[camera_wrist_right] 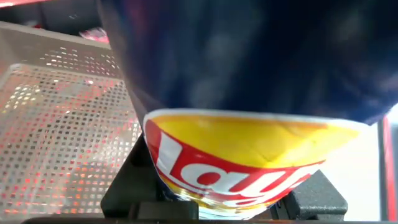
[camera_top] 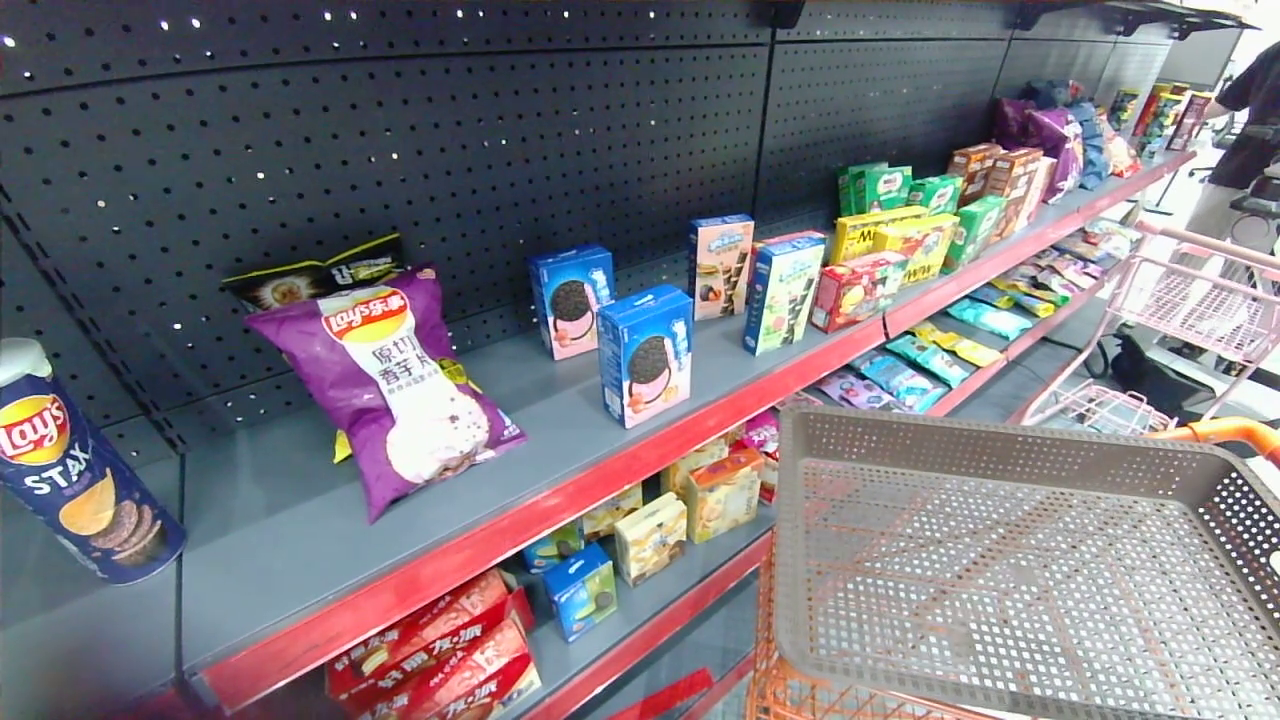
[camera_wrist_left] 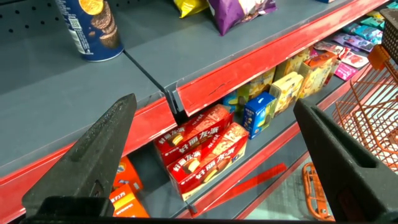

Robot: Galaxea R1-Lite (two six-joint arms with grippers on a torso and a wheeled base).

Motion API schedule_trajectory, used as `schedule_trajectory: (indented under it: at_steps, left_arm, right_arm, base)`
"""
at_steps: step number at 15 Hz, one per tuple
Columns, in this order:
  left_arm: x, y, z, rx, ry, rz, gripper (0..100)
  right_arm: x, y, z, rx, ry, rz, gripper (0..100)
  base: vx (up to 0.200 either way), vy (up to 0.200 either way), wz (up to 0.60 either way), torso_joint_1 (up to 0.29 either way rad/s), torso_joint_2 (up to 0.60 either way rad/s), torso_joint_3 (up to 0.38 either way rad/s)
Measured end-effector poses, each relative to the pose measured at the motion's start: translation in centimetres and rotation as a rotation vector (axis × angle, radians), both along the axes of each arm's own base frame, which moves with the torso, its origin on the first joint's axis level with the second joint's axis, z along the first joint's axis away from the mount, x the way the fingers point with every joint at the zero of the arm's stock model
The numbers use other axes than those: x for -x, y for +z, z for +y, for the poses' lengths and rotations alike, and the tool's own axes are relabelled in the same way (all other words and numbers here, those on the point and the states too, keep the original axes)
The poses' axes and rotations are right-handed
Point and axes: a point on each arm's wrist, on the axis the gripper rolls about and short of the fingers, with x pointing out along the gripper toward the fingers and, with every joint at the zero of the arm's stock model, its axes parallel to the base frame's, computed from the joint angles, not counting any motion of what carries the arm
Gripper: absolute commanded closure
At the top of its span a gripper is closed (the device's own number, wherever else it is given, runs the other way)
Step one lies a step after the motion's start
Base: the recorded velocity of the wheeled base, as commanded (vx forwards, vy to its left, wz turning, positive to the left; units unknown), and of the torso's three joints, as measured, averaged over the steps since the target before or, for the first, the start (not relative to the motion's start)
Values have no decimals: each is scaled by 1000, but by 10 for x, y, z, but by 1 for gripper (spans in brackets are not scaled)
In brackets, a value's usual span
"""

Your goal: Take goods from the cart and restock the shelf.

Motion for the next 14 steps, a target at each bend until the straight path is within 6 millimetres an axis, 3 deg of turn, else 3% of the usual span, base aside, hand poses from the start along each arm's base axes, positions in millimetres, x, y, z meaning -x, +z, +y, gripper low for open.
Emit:
schedule_trajectory:
  at_steps: [5, 11, 14]
  left_arm:
    - [0, 0, 0, 0, 0, 0, 0]
    - [0, 0, 0, -3, -1, 0, 0]
    - [0, 0, 0, -1, 1, 0, 0]
  right_arm:
    - [17, 6, 1, 91, 68, -47, 100]
    - [46, -4, 0, 208, 113, -92, 100]
    - [51, -2, 0, 208, 106, -119, 100]
  base:
    - [0, 0, 0, 0, 0, 0]
    - [0, 0, 600, -2, 2, 5]
    - [0, 0, 0, 0, 0, 0]
